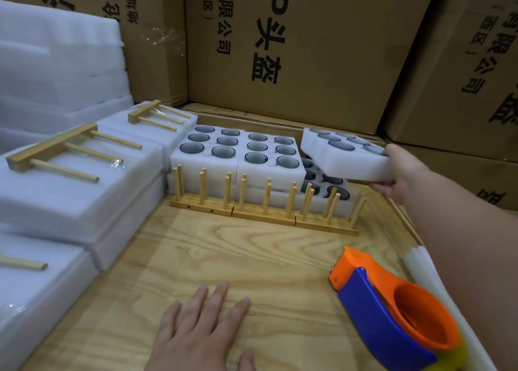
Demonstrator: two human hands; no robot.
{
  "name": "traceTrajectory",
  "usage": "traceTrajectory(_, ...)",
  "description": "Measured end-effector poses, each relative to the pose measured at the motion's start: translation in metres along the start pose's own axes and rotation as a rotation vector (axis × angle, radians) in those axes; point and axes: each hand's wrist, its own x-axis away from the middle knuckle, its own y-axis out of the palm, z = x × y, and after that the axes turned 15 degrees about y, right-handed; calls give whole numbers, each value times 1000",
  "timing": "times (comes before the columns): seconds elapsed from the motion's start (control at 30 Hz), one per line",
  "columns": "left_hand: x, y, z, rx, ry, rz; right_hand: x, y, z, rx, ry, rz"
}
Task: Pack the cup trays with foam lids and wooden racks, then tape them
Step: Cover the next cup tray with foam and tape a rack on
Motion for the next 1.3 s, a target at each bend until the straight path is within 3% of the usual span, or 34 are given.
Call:
traceTrajectory(0.17, 3, 2, 0, 31, -14, 15, 34, -31, -21, -196, -26, -101)
traceTrajectory(0.37, 8, -3, 6, 65, -12, -56, 95, -60, -24, -251, -57, -184)
traceTrajectory(0.67, 10, 2, 0, 78, -55, -110, 177, -76, 22, -138, -52, -249)
traceTrajectory(0.93, 12, 1, -3, 193, -52, -56, 234, -76, 69, -66, -51, -360)
traceTrajectory(1.0, 14, -6, -6, 313, -61, 7, 247, -76, 84, -43, -45, -383)
traceTrajectory(1.17, 22, -22, -11, 942, -312, 481, 271, -78, 134, 6, -45, -445)
traceTrajectory(1.3, 25, -29, -16, 1094, -463, 579, 274, -79, 185, 77, -73, -435)
